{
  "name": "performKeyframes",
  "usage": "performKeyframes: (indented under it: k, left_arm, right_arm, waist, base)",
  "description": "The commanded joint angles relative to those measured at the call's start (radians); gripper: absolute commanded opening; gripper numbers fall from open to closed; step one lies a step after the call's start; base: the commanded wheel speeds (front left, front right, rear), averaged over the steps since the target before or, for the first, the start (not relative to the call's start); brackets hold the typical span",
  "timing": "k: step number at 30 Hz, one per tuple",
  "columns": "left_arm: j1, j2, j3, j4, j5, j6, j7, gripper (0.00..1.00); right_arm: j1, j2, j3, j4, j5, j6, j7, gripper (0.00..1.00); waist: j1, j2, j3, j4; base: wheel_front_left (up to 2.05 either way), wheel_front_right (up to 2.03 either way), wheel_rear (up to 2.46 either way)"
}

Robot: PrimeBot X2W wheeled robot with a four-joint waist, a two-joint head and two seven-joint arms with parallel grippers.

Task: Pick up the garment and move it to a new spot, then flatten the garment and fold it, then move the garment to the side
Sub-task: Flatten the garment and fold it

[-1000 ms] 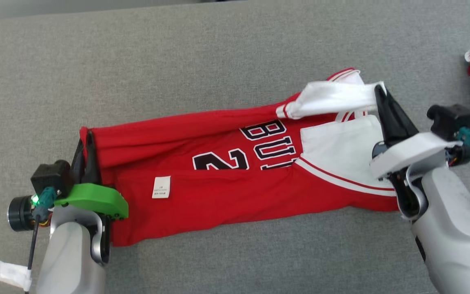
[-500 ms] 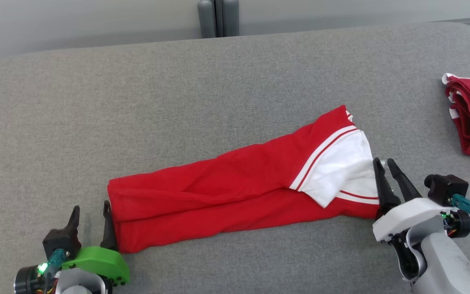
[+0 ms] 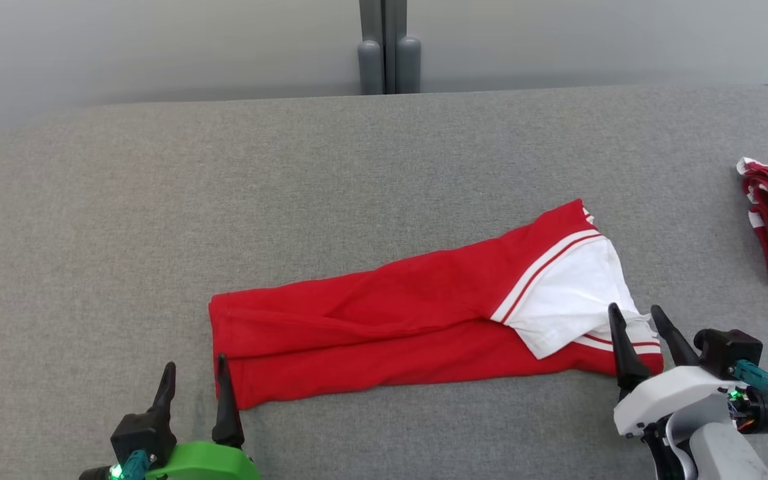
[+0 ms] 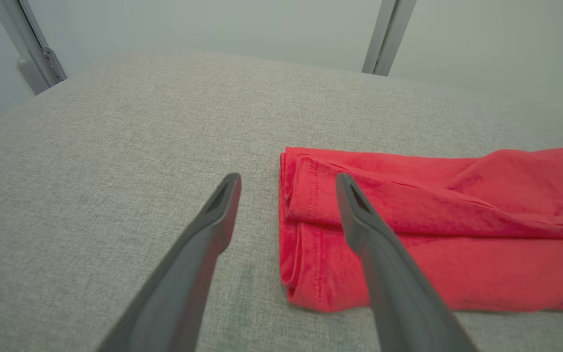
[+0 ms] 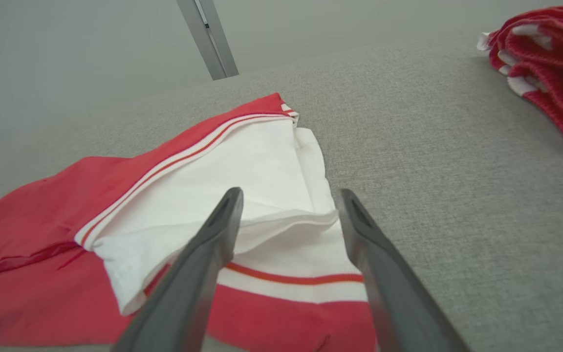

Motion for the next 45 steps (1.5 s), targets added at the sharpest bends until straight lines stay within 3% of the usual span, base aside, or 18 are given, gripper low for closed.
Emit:
performKeyframes:
  k: [1, 7, 13, 18, 19, 20, 21, 29, 36, 41, 45]
  left_arm:
    - [-0.002, 0.004, -0.01, -0.007, -0.003, 0.008, 0.0, 1.0]
    - [-0.047, 0.004, -0.039, -0.026, -0.008, 0.017, 0.0, 1.0]
    - [-0.079, 0.003, -0.065, -0.019, -0.02, 0.018, 0.0, 1.0]
    - [-0.066, 0.003, -0.069, -0.023, -0.03, 0.025, 0.0, 1.0]
    - [-0.063, 0.003, -0.066, -0.024, -0.03, 0.026, 0.0, 1.0]
    - [-0.058, 0.003, -0.063, -0.025, -0.029, 0.028, 0.0, 1.0]
    - [-0.056, 0.003, -0.061, -0.024, -0.026, 0.028, 0.0, 1.0]
    - [-0.064, 0.003, -0.051, -0.026, -0.013, 0.022, 0.0, 1.0]
    - [-0.074, 0.004, -0.071, -0.016, -0.017, 0.013, 0.0, 1.0]
    - [-0.078, 0.004, -0.083, -0.013, -0.023, 0.018, 0.0, 1.0]
    - [-0.086, 0.004, -0.096, -0.011, -0.02, 0.015, 0.0, 1.0]
  right_arm:
    - [-0.023, -0.001, -0.005, 0.006, -0.015, -0.002, -0.004, 1.0]
    - [-0.129, -0.019, -0.013, 0.109, -0.069, -0.002, -0.004, 1.0]
    - [-0.251, -0.023, -0.08, 0.351, -0.124, -0.002, 0.013, 1.0]
    - [-0.248, 0.004, -0.052, 0.483, -0.083, -0.001, 0.027, 1.0]
    - [-0.243, 0.01, -0.044, 0.499, -0.066, -0.001, 0.028, 0.8]
    - [-0.236, 0.016, -0.028, 0.518, -0.048, -0.001, 0.03, 0.15]
    - [-0.232, 0.019, -0.018, 0.525, -0.035, -0.001, 0.029, 0.0]
    - [-0.224, -0.074, -0.091, 0.444, 0.008, -0.006, 0.002, 0.0]
    - [-0.182, -0.061, -0.186, 0.263, -0.041, -0.002, -0.003, 0.0]
    - [-0.161, -0.024, -0.12, 0.141, -0.023, -0.002, -0.003, 0.0]
    - [-0.139, 0.001, -0.004, 0.044, 0.037, -0.002, -0.003, 0.0]
  waist:
    - [0.0, -0.0001, 0.008, 0.016]
    - [0.0, -0.0001, 0.04, 0.054]
    - [0.0, -0.0001, 0.07, 0.104]
    - [0.0, -0.0001, 0.077, 0.117]
    - [0.0, -0.0001, 0.077, 0.116]
    - [0.0, -0.0001, 0.078, 0.113]
    - [0.0, -0.0001, 0.077, 0.11]
    - [0.0, -0.0001, 0.064, 0.038]
    - [0.0, -0.0001, 0.045, -0.038]
    - [0.0, -0.0001, 0.039, -0.057]
    - [0.0, -0.0001, 0.035, -0.041]
  base:
    - [0.0, 0.0, 0.0]
    - [0.0, 0.0, 0.0]
    - [0.0, 0.0, 0.0]
    - [0.0, 0.0, 0.0]
    - [0.0, 0.0, 0.0]
    - [0.0, 0.0, 0.0]
    - [0.0, 0.0, 0.0]
    - [0.0, 0.0, 0.0]
    - [0.0, 0.0, 0.0]
    - [0.0, 0.0, 0.0]
    - [0.0, 0.0, 0.0]
